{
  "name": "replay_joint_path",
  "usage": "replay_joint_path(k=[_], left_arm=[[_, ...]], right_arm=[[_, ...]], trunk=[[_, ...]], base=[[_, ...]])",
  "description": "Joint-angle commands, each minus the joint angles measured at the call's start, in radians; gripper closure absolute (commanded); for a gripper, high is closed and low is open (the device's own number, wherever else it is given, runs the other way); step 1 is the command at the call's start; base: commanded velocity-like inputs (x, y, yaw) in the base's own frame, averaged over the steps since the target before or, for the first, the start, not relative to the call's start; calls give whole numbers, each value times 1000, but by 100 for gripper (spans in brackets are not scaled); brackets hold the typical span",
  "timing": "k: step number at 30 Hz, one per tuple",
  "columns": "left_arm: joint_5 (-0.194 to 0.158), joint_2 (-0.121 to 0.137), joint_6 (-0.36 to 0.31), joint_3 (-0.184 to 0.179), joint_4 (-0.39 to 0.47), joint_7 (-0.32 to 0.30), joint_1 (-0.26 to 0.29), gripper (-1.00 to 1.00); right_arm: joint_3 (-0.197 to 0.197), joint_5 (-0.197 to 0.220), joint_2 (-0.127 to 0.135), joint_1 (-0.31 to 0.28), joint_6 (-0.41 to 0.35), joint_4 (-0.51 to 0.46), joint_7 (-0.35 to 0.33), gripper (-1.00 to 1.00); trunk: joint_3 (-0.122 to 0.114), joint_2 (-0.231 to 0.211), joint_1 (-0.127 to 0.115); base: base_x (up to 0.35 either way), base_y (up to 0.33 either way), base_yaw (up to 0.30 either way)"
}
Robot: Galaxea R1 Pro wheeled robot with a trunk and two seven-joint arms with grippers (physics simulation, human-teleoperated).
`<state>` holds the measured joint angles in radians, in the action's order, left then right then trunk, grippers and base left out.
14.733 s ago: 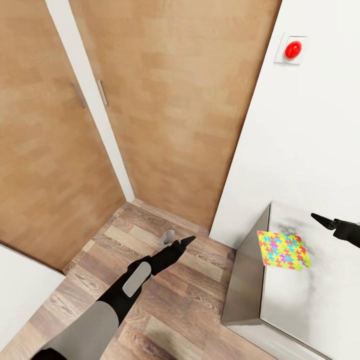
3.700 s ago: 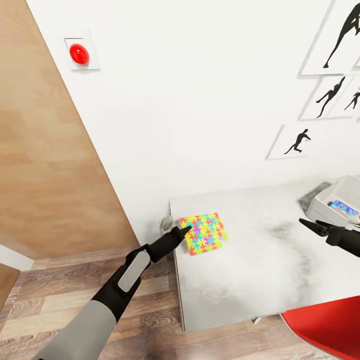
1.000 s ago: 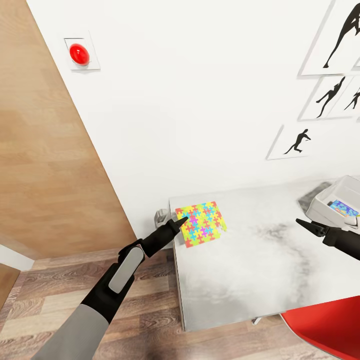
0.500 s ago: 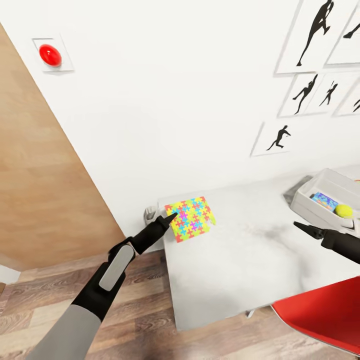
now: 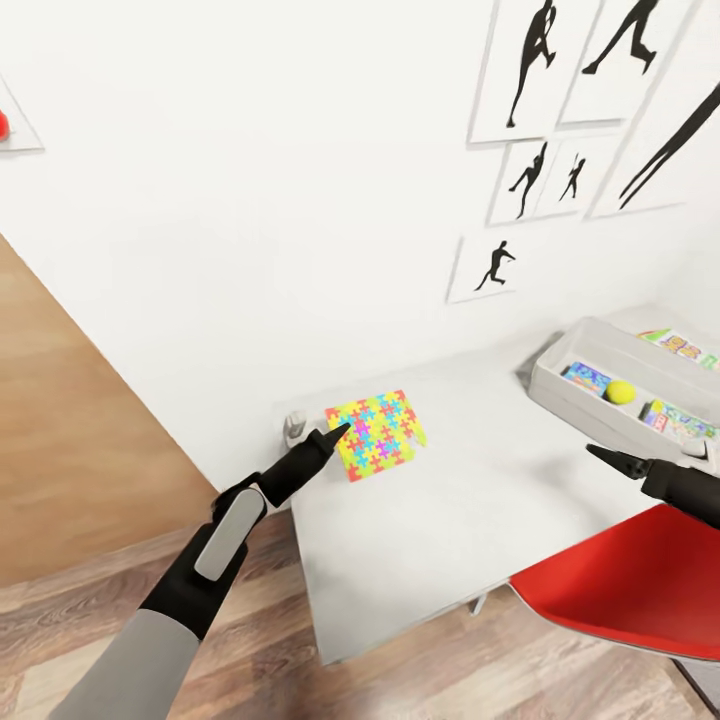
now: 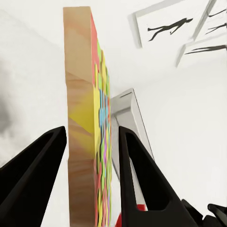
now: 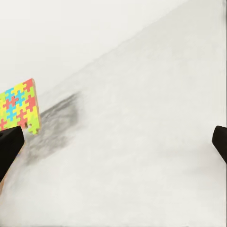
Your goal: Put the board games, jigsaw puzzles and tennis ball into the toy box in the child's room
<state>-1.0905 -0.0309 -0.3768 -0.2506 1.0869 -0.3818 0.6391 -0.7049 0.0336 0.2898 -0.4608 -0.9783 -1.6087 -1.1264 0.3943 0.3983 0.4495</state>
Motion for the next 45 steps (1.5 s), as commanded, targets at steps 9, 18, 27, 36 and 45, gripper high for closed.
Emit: replay_joint_path(k=[9,18,27,36,45], left_arm=[[-12,-3,-9,2,1,0,1,100],[-12,-4,-9,2,3,0,1,100],[-24,-4,-10,2,7,-1,1,100],[-47,-1,-5,-4,63,3,-23,100],[-48,-1,0,-1,101,5,-40,100]], right_arm=[[-2,3,0,-1,-9,0,-1,-100],[-10,3,2,-1,-11,0,-1,-100],[-9,0,2,-1,-11,0,0,-100],[-5,-3,2,-2,-12,-2,2,-100],[-4,-3,1,-2,-13,-2,2,-100]], trunk=[[2,2,1],[2,2,1],[2,2,1],[2,2,1],[2,2,1]], base=[[0,0,-283],[0,0,-283],[0,0,-283],[0,0,-287],[0,-8,-288]])
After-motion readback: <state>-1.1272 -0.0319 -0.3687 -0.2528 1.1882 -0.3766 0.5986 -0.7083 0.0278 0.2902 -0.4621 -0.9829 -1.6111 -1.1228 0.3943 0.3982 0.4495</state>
